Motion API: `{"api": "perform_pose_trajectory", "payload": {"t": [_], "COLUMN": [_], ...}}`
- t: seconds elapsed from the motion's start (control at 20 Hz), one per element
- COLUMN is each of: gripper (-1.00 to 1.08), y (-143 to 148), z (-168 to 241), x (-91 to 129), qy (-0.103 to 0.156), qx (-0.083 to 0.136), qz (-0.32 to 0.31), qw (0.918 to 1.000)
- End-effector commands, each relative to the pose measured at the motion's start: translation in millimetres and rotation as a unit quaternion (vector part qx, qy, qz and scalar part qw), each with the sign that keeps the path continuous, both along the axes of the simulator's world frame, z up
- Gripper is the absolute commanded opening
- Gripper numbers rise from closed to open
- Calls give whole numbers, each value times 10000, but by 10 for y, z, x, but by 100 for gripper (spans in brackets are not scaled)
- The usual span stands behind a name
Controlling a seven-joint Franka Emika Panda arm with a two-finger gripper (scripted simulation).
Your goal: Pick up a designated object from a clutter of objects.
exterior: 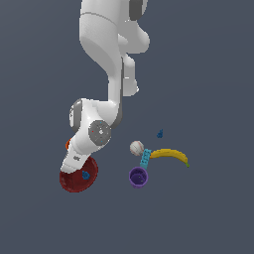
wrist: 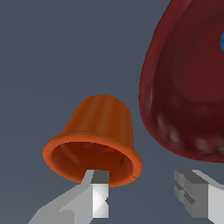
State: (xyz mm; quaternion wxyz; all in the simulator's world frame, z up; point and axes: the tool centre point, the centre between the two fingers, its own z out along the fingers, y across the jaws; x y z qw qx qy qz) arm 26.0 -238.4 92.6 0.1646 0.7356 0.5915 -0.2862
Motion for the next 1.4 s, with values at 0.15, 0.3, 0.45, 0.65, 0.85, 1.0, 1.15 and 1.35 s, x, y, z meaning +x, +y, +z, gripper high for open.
{"api": "perform_pose_trajectory", "payload": {"t": [0.15, 0.3, 0.45, 0.65, 0.85, 1.0, 1.15, 1.35], "gripper": [28, 28, 28, 28, -100, -100, -100, -100], "y": [-47, -52, -104, -199, -222, -222, -222, -223], "z": [-46, -53, -123, -248, -277, -277, -277, -269], "x": [-7, -13, -33, -74, -85, -85, -85, -79], "qy": [116, 98, 105, 115, 117, 117, 117, 111], "qx": [-28, -23, -24, -23, -23, -23, -23, -26], "qz": [140, 113, 123, 138, 141, 141, 141, 142], "qw": [9998, 9999, 9999, 9998, 9998, 9998, 9998, 9998]}}
